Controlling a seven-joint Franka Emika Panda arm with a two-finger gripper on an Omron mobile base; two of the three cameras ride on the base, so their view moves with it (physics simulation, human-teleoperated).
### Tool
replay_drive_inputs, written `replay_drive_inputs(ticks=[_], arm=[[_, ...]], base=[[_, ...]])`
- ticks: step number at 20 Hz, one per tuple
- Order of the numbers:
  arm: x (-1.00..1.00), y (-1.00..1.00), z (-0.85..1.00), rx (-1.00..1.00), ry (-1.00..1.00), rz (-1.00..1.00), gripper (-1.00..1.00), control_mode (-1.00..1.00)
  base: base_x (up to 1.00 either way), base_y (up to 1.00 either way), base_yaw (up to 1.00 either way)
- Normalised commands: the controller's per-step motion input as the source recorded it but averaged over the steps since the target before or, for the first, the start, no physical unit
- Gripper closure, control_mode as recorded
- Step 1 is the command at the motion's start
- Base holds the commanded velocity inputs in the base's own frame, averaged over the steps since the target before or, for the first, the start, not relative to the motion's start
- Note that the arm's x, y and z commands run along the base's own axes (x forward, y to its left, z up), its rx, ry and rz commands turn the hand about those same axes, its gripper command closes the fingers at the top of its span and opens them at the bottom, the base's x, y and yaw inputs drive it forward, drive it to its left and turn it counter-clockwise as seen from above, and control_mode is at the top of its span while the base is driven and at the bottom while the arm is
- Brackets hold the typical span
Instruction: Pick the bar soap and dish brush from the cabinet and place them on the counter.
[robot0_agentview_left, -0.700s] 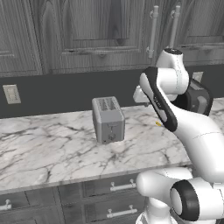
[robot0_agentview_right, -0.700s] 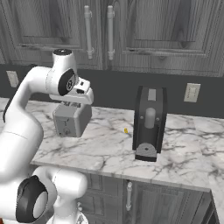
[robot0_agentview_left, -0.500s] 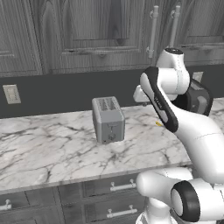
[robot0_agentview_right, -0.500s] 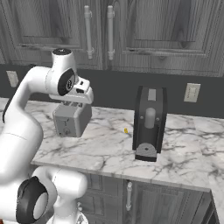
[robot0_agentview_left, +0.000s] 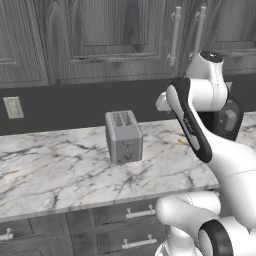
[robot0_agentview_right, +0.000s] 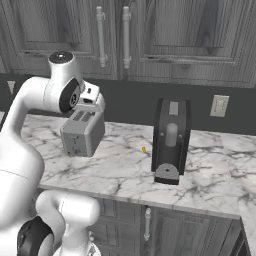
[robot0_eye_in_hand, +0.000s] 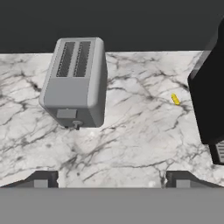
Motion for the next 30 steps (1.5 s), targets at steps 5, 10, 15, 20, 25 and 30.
replay_drive_inputs(ticks=[5,10,15,20,25,30], arm=[[-0.13,-0.06,0.36,0.00,-0.21,0.00,-1.00,-1.00],[-0.11,-0.08,0.39,0.00,-0.21,0.00,-1.00,-1.00],[-0.13,-0.07,0.42,0.00,-0.24,0.00,-1.00,-1.00],[-0.17,-0.04,0.41,0.00,-0.27,0.00,-1.00,-1.00],[-0.15,-0.02,0.39,0.00,-0.28,0.00,-1.00,-1.00],[-0.12,-0.01,0.41,0.01,-0.24,0.00,-1.00,-1.00]], base=[[0.00,0.00,0.00],[0.00,0.00,0.00],[0.00,0.00,0.00],[0.00,0.00,0.00],[0.00,0.00,0.00],[0.00,0.00,0.00]])
